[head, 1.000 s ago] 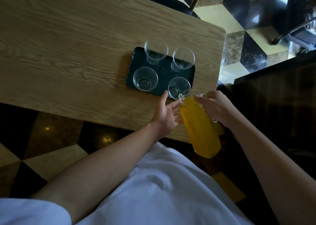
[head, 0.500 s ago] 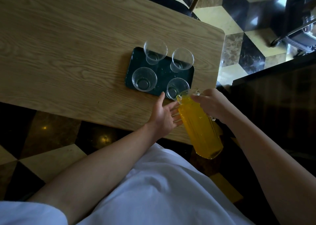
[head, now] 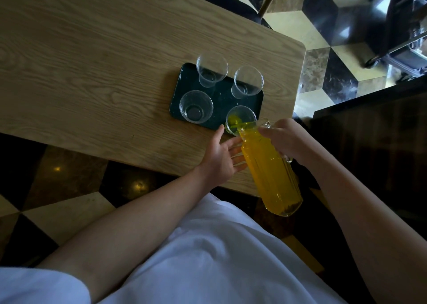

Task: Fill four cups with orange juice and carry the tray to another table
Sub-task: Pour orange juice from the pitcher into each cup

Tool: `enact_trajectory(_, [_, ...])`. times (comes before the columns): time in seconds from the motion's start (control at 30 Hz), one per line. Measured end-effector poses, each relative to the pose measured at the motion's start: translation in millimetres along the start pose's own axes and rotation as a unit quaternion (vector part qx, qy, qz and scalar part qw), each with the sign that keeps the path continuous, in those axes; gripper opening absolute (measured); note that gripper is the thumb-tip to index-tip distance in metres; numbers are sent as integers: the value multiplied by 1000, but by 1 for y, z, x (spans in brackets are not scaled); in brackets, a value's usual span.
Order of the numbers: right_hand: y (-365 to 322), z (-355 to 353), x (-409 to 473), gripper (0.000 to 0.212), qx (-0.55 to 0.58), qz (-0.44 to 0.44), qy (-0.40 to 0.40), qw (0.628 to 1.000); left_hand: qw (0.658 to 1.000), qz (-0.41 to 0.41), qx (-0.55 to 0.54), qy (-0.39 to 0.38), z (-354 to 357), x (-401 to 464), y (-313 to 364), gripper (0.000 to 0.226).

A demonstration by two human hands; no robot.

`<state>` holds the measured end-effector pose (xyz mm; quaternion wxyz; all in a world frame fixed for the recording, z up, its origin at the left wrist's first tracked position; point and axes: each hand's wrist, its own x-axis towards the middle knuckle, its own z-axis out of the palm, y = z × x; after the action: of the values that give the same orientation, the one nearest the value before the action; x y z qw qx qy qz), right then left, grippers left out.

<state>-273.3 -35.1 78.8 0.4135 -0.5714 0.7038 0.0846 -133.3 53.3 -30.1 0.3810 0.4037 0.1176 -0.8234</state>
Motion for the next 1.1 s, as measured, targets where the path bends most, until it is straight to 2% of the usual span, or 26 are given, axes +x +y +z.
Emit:
enact_trajectory(0.57, [-5,-1,-1,41,7,9,-9,1000,1000,-2,-16,-17,1,-6,-1,76])
enact_trajectory(0.83, [-5,0,1,46,-36,9,0,999,1000,-5,-17,-24,1,-6,-1,76])
enact_trajectory(1.1, [-5,-1,4,48,-37,16,2,999,1000,-3,-14,-14,2,-4,-1,67])
